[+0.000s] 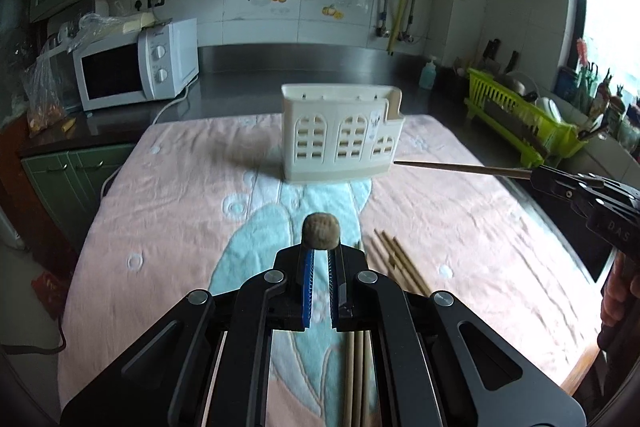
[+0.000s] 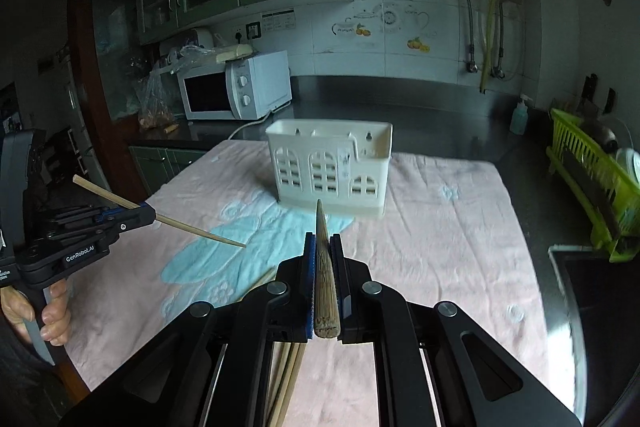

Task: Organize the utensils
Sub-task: 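Lift the left tool's chopstick toward the white holder while the right tool carries its chopstick there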

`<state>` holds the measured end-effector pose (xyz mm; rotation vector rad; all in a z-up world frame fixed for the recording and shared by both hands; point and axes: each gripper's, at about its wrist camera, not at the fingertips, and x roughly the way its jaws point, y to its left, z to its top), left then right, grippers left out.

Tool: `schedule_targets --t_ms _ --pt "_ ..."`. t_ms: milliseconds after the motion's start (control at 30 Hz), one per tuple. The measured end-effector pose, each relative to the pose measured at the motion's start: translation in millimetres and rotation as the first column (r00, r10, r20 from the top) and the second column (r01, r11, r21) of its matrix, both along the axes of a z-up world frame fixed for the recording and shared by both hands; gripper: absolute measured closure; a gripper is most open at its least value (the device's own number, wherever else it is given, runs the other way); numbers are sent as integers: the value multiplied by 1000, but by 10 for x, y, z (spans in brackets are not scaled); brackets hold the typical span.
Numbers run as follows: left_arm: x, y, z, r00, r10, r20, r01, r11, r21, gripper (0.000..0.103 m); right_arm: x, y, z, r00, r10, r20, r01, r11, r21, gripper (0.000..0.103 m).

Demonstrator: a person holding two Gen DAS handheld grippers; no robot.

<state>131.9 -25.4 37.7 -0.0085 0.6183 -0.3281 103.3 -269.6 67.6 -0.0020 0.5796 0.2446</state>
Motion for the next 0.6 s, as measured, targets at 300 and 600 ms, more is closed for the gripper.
schedule_targets --t_ms 300,600 --pt "485 -41 771 992 -13 129 18 999 -39 98 729 -140 645 999 33 -25 -35 992 -119 96" --pt "1169 -210 1069 989 -3 148 5 1000 -13 98 1460 -124 700 986 41 -159 -75 973 -216 96"
